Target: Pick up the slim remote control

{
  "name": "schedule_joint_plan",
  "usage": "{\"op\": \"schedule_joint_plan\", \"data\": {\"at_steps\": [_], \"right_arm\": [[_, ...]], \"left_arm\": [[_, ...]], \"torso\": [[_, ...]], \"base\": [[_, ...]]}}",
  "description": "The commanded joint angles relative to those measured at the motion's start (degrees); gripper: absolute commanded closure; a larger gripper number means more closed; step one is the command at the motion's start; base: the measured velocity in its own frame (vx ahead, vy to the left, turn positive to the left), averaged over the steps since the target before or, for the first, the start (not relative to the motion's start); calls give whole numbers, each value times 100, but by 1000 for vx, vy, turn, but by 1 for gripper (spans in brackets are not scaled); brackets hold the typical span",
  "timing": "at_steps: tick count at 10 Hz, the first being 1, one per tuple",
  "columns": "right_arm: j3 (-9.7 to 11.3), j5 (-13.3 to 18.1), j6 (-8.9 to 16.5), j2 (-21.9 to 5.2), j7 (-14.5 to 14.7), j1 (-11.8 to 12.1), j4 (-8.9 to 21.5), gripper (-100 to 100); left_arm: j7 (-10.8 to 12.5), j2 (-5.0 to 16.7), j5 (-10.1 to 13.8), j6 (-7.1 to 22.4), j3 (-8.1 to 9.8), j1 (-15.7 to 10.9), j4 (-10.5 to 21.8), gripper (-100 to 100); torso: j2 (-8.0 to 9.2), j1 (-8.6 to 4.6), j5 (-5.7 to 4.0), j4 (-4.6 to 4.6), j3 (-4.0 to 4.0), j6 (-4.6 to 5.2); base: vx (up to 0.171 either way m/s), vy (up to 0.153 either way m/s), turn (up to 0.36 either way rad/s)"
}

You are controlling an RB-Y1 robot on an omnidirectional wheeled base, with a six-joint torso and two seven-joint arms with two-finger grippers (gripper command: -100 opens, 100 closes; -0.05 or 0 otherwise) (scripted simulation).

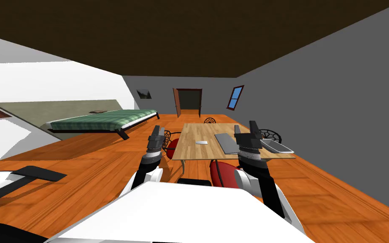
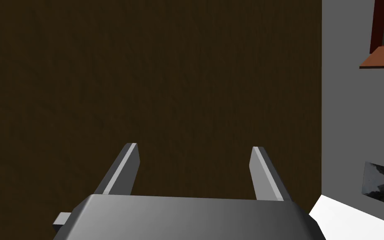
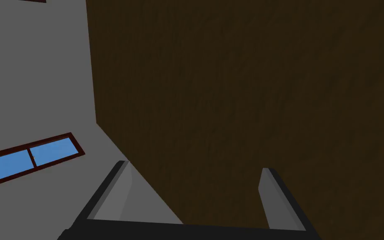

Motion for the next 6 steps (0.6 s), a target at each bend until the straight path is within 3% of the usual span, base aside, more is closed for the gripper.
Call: {"op": "schedule_joint_plan", "data": {"at_steps": [1,6], "right_arm": [[60,30,-33,-260,34,45,130,-100],[250,146,-135,-1012,150,201,610,-100]], "left_arm": [[0,0,0,0,0,0,0,0],[0,0,0,0,0,0,0,0]], "torso": [[0,0,0,0,0,0],[9,-13,-3,2,6,2]], "base": [[-18,-7,228],[-28,-24,193]]}}
